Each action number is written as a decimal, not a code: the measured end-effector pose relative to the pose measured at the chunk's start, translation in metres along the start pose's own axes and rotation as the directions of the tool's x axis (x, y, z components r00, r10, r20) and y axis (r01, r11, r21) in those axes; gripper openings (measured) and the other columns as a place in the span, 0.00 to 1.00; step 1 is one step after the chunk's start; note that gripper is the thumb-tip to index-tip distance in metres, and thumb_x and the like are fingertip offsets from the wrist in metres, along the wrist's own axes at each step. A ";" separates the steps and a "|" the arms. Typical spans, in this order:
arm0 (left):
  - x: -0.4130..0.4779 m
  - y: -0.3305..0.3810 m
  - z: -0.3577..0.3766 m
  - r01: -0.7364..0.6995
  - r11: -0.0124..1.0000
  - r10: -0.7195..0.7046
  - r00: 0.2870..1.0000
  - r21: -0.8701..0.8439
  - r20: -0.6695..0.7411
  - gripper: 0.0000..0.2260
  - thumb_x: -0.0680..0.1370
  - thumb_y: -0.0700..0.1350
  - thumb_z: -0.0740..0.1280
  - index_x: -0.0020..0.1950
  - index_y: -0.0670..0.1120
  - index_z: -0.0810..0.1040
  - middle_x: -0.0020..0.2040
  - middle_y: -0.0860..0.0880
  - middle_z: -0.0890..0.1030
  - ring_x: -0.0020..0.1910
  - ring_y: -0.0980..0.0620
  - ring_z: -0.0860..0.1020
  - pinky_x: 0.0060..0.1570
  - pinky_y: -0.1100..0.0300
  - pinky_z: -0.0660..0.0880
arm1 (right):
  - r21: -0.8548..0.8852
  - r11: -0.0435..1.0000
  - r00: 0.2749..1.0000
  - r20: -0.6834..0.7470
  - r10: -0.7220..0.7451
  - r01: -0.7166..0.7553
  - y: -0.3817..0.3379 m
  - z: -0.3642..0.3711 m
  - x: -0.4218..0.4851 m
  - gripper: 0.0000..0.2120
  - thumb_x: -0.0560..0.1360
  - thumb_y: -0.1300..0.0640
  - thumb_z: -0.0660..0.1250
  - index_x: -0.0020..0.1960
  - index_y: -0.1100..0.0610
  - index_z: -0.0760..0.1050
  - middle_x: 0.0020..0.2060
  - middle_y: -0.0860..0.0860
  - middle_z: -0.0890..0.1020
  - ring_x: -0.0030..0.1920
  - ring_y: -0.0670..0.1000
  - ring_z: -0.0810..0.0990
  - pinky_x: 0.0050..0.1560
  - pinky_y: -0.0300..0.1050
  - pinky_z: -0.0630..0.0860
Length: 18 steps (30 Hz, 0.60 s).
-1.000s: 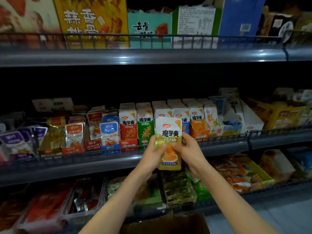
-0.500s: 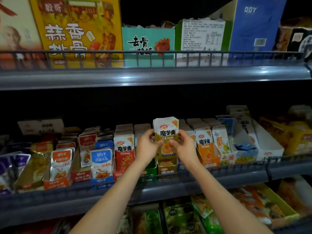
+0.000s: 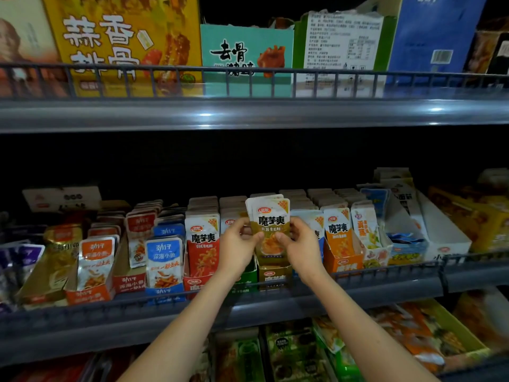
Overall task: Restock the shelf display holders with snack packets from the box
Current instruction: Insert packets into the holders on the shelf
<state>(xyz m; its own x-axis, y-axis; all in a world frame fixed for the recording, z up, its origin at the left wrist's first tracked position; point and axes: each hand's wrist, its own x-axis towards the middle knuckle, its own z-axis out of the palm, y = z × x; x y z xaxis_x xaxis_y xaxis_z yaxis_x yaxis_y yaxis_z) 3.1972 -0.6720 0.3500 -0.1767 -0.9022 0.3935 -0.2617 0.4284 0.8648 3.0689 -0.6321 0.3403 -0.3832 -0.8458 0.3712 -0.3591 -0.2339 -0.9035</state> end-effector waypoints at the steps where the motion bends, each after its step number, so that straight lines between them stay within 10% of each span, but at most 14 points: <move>1: -0.001 -0.003 0.000 -0.007 0.999 0.006 1.000 0.044 0.013 0.08 0.75 0.39 0.70 0.50 0.48 0.74 0.39 0.57 0.77 0.38 0.60 0.77 0.36 0.73 0.74 | -0.015 1.000 1.000 0.000 0.010 -0.010 0.003 0.000 -0.001 0.11 0.76 0.64 0.65 0.57 0.54 0.73 0.50 0.48 0.80 0.51 0.45 0.79 0.51 0.42 0.79; 18: 0.004 -0.008 0.008 -0.100 0.933 0.083 0.994 0.346 0.064 0.28 0.74 0.42 0.72 0.72 0.49 0.66 0.54 0.49 0.79 0.51 0.51 0.77 0.47 0.61 0.74 | -0.728 0.660 0.970 0.026 -0.243 0.185 0.015 -0.014 0.002 0.25 0.71 0.55 0.73 0.65 0.55 0.70 0.55 0.51 0.80 0.51 0.52 0.80 0.40 0.43 0.74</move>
<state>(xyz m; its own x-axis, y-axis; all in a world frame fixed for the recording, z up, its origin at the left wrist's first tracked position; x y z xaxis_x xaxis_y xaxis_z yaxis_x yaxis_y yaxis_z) 3.1909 -0.6786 0.3422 -0.2584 -0.8585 0.4430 -0.5551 0.5072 0.6593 3.0511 -0.6305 0.3308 -0.2618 -0.7759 0.5739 -0.9274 0.0377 -0.3721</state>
